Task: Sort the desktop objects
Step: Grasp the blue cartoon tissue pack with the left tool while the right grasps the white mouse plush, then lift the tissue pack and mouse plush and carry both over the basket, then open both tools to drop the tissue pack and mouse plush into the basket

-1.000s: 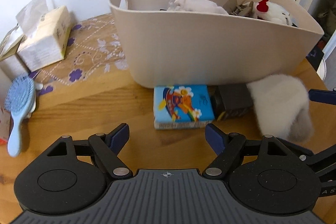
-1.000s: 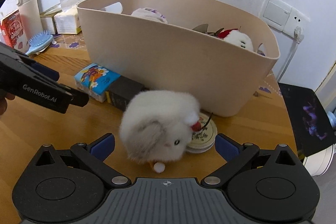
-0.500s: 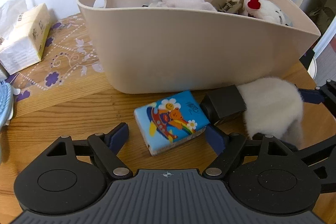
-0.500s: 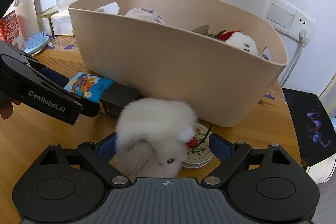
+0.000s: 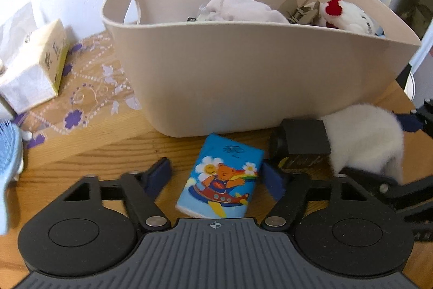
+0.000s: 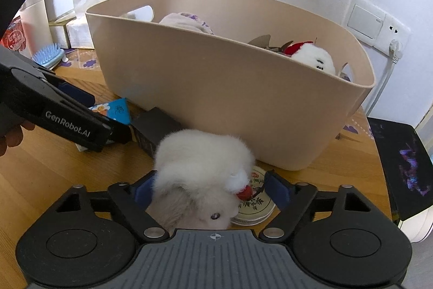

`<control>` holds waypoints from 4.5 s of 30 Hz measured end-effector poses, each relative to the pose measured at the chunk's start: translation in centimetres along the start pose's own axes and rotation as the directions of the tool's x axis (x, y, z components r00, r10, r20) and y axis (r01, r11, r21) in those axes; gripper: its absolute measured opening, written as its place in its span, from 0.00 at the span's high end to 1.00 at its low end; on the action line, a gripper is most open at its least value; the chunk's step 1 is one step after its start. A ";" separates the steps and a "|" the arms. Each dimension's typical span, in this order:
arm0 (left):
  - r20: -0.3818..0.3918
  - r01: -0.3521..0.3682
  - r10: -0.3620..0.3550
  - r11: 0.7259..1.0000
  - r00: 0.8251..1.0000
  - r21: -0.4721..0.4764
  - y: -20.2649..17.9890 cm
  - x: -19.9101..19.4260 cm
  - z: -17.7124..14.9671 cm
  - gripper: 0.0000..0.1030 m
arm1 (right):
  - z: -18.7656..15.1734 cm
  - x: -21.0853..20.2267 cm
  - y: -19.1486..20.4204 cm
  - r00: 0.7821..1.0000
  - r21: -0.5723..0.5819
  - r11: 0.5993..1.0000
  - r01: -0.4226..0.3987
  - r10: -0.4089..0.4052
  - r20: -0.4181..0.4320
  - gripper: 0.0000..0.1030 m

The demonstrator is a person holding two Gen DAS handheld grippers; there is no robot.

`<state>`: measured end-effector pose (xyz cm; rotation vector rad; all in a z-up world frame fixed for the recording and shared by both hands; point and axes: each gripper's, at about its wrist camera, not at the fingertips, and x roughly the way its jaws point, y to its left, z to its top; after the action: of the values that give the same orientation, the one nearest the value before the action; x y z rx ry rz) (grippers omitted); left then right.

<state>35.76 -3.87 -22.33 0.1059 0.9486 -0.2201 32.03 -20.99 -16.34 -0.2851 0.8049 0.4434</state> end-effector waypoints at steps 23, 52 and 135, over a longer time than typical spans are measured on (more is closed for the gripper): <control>-0.021 -0.006 0.007 1.000 1.000 0.020 -1.1 -4.1 -1.5 0.56 | -0.9 -3.0 -0.5 0.997 0.039 0.997 -0.072 0.072 0.009 0.74; 0.131 -0.070 0.064 0.997 0.989 0.039 -4.6 -15.4 -1.4 0.56 | -1.5 -14.1 -2.5 0.991 -0.014 1.000 -0.020 0.022 0.133 0.74; -0.084 -0.151 0.139 0.975 0.987 -0.163 -2.1 -1.8 13.9 0.52 | 12.0 -0.5 -8.4 0.992 -0.070 0.994 -0.080 0.073 -0.099 0.57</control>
<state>45.27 -8.23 -12.83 0.0263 1.0230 0.0000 43.34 -23.57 -7.32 -0.3473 0.8975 0.5352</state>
